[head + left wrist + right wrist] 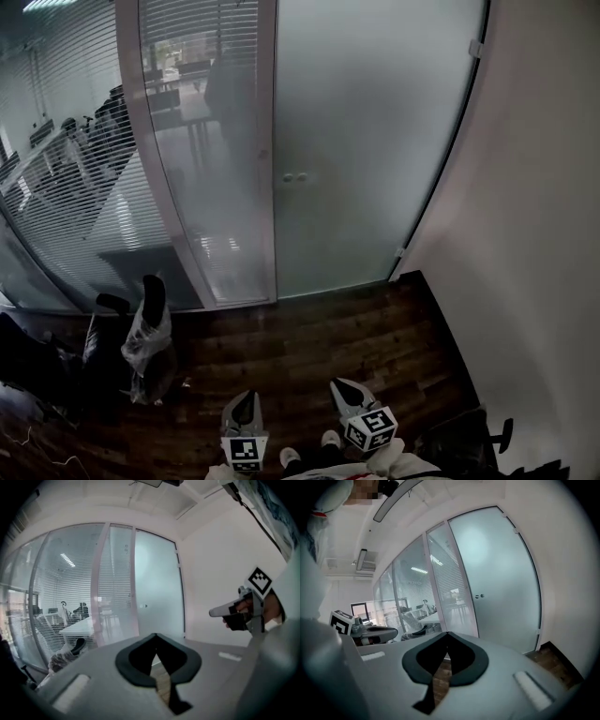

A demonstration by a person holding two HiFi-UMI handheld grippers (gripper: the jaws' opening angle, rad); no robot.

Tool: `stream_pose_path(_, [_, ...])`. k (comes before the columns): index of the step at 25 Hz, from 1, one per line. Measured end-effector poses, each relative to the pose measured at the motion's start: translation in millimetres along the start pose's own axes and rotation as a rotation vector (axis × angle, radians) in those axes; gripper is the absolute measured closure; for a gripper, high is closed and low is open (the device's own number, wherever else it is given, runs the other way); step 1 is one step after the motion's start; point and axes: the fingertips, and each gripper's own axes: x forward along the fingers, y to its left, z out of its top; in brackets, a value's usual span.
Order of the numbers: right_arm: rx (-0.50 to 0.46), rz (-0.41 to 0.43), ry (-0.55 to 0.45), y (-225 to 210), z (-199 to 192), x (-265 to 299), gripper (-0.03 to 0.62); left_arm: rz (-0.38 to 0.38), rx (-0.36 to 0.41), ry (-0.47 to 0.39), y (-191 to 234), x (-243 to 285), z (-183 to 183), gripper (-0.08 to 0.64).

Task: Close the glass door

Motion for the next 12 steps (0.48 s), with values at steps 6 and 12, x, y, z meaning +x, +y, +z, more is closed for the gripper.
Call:
stream_pose_path(6, [-0.097,-0.031,-0.041,-8.4,14.0,-1.9,0.587,-0.016,0.002,0.013,-13.8,7.0,-8.3,0.558])
stream_pose_path(12, [-0.157,-0.033,-0.056,-19.2,17.1,-1.3,0.588,-0.033,0.002,0.029,-35.3,14.2,2.8,0.558])
